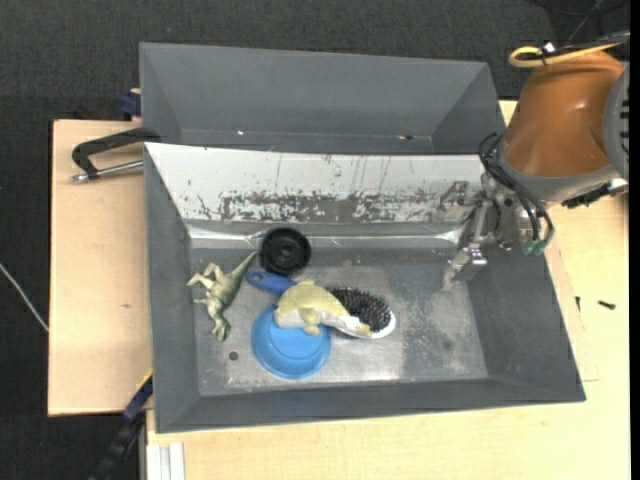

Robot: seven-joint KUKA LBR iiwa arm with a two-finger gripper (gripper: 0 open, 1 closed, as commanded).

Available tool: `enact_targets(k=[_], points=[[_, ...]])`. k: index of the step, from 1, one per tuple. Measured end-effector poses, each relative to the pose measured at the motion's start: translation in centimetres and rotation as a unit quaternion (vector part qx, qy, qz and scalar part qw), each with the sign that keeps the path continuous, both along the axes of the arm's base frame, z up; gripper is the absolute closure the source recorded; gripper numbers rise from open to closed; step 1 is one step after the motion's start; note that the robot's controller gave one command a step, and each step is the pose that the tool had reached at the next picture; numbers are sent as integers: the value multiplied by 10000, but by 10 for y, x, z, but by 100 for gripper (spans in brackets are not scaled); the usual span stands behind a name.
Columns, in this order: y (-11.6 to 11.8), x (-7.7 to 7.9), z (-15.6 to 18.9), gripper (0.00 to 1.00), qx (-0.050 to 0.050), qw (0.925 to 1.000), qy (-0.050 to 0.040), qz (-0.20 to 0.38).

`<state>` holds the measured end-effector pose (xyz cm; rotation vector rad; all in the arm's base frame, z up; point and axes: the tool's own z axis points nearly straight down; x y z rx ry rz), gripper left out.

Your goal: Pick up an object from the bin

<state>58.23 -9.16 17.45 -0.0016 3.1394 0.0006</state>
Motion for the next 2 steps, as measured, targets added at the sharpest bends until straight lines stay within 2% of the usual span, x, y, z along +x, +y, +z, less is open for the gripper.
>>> enact_targets(k=[1,2], points=[[0,0,0,100,0,10000,0,0],[-54,9,42,100,-23,9988,-46,480]])
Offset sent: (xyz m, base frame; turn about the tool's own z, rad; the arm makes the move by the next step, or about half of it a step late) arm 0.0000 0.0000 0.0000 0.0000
